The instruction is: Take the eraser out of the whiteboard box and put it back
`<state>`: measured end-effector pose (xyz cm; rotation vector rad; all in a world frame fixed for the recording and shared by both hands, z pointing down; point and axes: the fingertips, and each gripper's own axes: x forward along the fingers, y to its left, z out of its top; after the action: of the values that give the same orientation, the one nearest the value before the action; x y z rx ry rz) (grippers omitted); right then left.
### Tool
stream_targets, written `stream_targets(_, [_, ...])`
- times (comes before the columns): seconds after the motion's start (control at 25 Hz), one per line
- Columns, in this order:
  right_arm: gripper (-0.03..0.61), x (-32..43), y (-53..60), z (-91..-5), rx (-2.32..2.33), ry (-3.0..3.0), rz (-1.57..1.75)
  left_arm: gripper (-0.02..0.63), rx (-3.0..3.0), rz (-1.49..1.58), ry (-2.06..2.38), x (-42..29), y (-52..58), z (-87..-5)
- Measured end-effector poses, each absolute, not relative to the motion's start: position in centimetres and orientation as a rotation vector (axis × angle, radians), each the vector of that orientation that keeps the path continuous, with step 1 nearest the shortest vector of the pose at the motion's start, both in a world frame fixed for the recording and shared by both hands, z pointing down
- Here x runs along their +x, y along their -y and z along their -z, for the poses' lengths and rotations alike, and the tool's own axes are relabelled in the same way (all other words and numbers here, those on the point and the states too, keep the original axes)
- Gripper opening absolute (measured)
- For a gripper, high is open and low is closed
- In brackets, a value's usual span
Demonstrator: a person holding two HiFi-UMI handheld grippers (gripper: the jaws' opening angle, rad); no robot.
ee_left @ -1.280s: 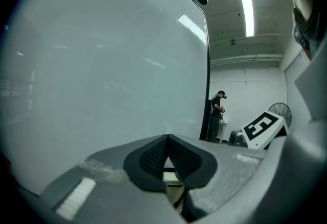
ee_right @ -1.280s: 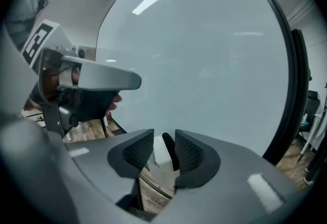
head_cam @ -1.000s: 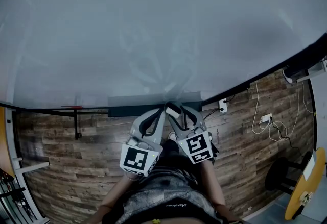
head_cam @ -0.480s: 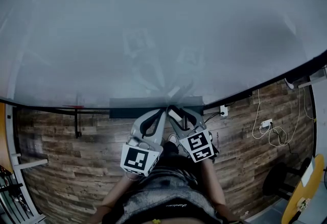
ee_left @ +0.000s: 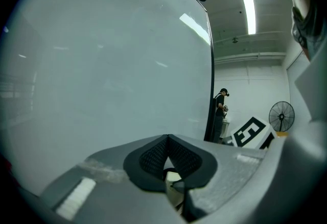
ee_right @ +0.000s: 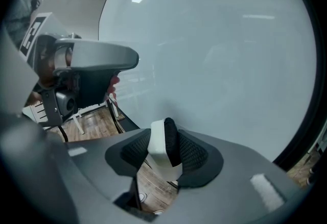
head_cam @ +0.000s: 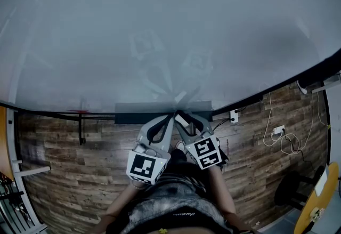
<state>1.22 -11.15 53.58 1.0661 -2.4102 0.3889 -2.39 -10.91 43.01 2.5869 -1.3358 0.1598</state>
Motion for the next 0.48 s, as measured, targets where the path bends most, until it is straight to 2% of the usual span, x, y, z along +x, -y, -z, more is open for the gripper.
stream_targets(0.48, [0.164, 1.13, 11.03, -53.58, 1.1, 2.414, -0.389, 0.002, 2.595, -0.168, 1.34, -2.89, 10.07, -42.83])
